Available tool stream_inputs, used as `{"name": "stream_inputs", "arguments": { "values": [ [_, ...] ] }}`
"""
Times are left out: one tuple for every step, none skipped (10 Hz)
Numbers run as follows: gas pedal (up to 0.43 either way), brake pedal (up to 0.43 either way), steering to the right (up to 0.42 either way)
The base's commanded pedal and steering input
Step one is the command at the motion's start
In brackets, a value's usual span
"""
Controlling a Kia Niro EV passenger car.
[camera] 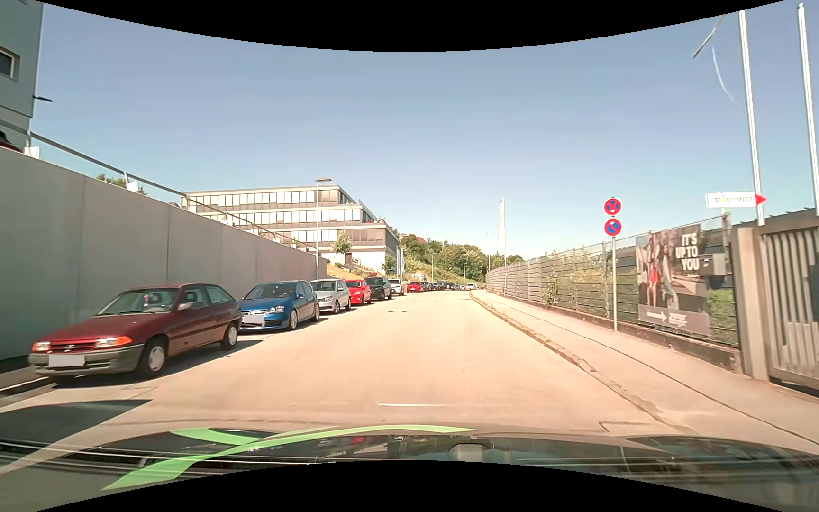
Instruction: Follow the waypoints while adhering to traffic rules and regulations
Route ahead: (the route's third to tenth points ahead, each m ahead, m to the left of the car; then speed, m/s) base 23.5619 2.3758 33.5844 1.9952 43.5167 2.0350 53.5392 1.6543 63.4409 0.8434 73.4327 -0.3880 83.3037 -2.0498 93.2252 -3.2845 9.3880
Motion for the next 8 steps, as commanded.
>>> {"name": "stream_inputs", "arguments": {
  "values": [
    [0.138,0.000,0.006],
    [0.138,0.000,0.007],
    [0.138,0.000,0.006],
    [0.138,0.000,0.006],
    [0.150,0.000,0.005],
    [0.150,0.000,0.005],
    [0.150,0.000,0.005],
    [0.150,0.000,0.005]
  ]
}}
